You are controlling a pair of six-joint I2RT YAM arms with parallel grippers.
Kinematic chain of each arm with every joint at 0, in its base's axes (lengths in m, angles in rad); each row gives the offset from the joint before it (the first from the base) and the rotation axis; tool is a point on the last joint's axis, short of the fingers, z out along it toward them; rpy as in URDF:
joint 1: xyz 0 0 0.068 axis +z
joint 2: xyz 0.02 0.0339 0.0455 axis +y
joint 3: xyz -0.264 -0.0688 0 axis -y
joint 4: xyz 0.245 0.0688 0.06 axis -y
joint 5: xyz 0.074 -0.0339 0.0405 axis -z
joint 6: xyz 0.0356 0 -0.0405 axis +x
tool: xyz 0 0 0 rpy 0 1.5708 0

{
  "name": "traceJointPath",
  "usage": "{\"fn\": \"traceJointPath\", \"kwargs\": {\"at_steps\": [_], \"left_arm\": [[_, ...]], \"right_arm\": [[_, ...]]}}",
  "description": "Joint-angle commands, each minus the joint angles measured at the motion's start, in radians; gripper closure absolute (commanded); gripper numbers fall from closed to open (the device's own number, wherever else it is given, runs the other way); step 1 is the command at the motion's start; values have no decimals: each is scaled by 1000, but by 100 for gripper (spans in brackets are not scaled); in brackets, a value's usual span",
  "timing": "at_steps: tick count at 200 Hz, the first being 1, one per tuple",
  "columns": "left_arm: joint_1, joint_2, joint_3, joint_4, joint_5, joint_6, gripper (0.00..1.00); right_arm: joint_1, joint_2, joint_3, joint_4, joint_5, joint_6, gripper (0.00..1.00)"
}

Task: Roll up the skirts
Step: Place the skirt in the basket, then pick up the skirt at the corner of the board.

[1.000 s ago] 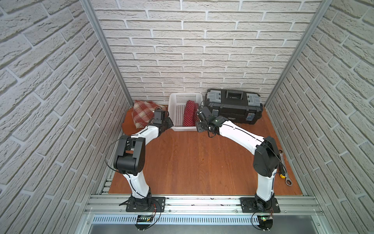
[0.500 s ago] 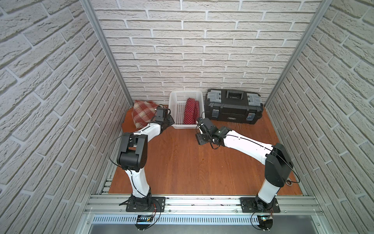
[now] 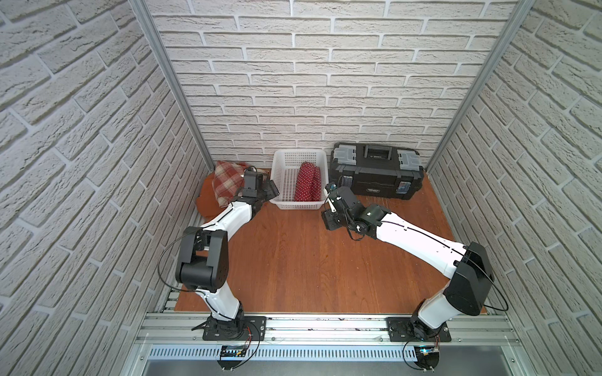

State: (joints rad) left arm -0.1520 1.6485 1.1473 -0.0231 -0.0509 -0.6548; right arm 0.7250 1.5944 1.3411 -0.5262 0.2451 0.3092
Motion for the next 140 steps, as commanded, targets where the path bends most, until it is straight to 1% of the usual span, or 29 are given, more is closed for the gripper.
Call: {"fn": "traceJointPath", "kwargs": {"at_steps": [1, 15, 32, 55, 70, 79, 89, 97, 109, 124, 140], "left_arm": [[75, -71, 23, -105, -35, 12, 14], [143, -66, 60, -197, -40, -18, 14], [211, -63, 64, -257, -81, -64, 13], [314, -74, 21, -260, -96, -112, 11], [369, -52, 14, -247, -98, -117, 11], [400, -27, 26, -233, -59, -118, 10], [415, 5, 41, -203, -10, -118, 9], [414, 37, 61, -182, 6, -108, 5], [412, 102, 107, -183, 42, -108, 2], [409, 168, 145, -192, 81, -134, 2], [391, 179, 121, -140, 79, -144, 2]], "right_arm": [[11, -51, -34, 21, 26, -13, 39], [11, -60, -57, 33, 21, -12, 39], [12, -60, -75, 46, 5, -12, 39], [12, -63, -90, 47, -10, -10, 39], [13, -71, -110, 62, -35, -8, 39], [12, -73, -121, 69, -45, -4, 39], [13, -74, -133, 75, -56, -2, 39], [13, -75, -141, 79, -62, 0, 39], [12, -74, -148, 81, -67, -2, 39], [11, -78, -152, 75, -58, -5, 39], [12, -89, -164, 79, -44, -8, 39]]}}
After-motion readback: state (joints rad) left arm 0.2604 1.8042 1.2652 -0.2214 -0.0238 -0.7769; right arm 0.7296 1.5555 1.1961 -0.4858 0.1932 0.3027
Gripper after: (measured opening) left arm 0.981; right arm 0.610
